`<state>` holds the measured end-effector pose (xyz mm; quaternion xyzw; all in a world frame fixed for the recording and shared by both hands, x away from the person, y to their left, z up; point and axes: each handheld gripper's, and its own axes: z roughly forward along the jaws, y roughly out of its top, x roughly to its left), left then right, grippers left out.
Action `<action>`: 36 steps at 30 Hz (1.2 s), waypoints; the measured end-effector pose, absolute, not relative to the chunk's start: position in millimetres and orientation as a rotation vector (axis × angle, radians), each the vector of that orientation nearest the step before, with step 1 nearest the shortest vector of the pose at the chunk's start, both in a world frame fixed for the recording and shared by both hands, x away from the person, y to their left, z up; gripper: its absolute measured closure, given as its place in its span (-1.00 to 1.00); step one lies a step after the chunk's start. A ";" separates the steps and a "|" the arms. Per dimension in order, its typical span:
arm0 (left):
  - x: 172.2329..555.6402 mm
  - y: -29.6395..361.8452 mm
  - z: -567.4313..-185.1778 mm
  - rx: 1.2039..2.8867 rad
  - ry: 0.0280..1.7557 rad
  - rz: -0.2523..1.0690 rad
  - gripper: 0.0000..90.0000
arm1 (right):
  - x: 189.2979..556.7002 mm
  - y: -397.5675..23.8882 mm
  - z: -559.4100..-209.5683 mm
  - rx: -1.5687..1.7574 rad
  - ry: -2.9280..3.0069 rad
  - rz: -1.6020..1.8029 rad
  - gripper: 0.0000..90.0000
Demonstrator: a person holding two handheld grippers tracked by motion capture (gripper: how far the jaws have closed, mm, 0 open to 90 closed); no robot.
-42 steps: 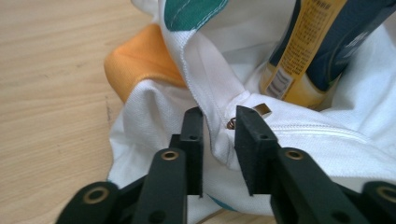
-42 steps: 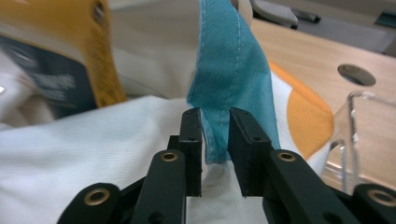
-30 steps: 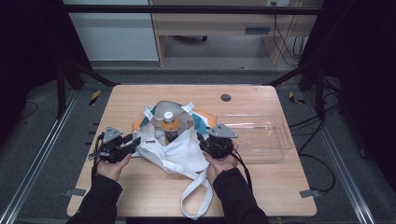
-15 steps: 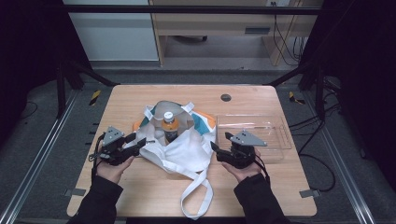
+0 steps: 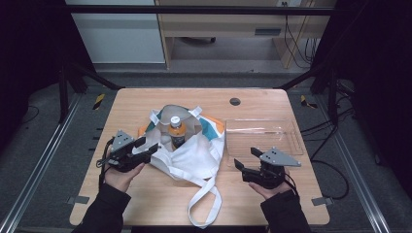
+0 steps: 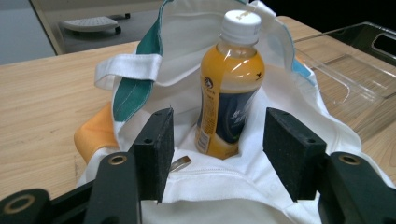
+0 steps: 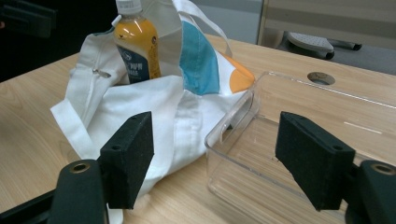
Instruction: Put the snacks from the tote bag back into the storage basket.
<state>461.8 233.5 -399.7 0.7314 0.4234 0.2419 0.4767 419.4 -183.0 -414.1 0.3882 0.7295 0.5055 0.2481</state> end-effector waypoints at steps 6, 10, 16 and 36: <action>460.9 228.7 -398.4 1.789 1.026 0.593 -0.09 | 414.1 -192.2 -422.3 1.069 2.000 1.365 -0.46; 460.9 225.4 -397.7 1.785 1.025 0.593 -0.11 | 410.0 -197.2 -427.1 1.070 2.014 1.365 -0.50; 462.6 218.5 -394.5 1.782 1.014 0.621 -0.14 | 405.0 -207.5 -436.7 1.090 2.039 1.340 -0.51; 471.8 200.5 -388.1 1.769 0.980 0.641 -0.19 | 398.7 -221.7 -444.3 1.121 2.049 1.327 -0.54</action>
